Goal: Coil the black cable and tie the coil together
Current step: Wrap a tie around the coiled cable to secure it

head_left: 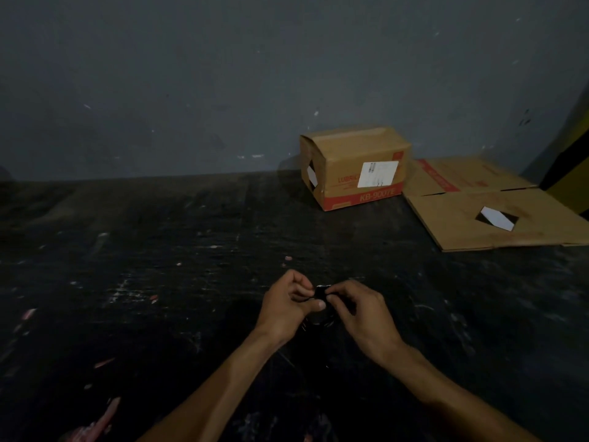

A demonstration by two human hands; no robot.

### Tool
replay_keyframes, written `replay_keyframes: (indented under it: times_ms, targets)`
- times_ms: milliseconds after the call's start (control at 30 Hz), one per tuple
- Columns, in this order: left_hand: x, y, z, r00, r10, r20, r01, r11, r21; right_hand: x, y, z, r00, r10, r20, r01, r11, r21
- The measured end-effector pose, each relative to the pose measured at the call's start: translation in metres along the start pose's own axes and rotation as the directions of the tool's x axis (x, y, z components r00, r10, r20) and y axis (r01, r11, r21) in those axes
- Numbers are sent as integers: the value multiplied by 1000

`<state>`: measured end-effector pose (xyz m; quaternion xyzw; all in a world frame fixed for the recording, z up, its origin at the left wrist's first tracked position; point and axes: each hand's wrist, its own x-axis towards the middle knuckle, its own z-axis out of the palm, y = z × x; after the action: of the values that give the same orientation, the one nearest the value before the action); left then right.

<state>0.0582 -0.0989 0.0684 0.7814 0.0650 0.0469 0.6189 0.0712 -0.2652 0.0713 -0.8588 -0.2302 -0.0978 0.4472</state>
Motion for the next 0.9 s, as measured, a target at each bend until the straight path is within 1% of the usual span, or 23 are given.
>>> replay_keyframes:
  times_ms: [100, 167, 333, 467, 500, 600, 733, 800, 900]
  targets:
    - [0, 1, -2, 999, 31, 36, -33, 997, 69, 3, 5, -1, 992, -126, -6, 124, 981, -151]
    - [-1, 2, -1, 998, 43, 56, -49, 993, 107, 4, 7, 0, 989, -145, -5, 142, 973, -181]
    - [-2, 0, 2, 997, 69, 41, -75, 985, 154, 3, 8, 3, 998, -34, 61, 40, 994, -100]
    - [-3, -3, 2, 996, 76, 49, -83, 982, 168, 3, 9, 6, 997, 35, 64, -33, 999, -24]
    - [-3, -3, 3, 996, 77, 49, -84, 983, 164, 3, 10, 7, 996, 55, 68, -53, 998, -19]
    - [-3, -2, 5, 996, 80, 46, -86, 985, 147, 6, 12, 8, 995, 67, 71, -62, 995, -76]
    - [-1, -1, 10, 996, 71, 54, -74, 996, 56, 6, 15, 11, 990, 136, 36, -134, 990, -53]
    - [-1, -3, 11, 995, 64, 73, -65, 998, 12, 6, 16, 13, 982, 187, 11, -187, 982, 7]
    - [-2, -13, 12, 997, 45, 62, -48, 997, 54, 11, 21, 16, 956, 289, -45, -281, 951, 125]
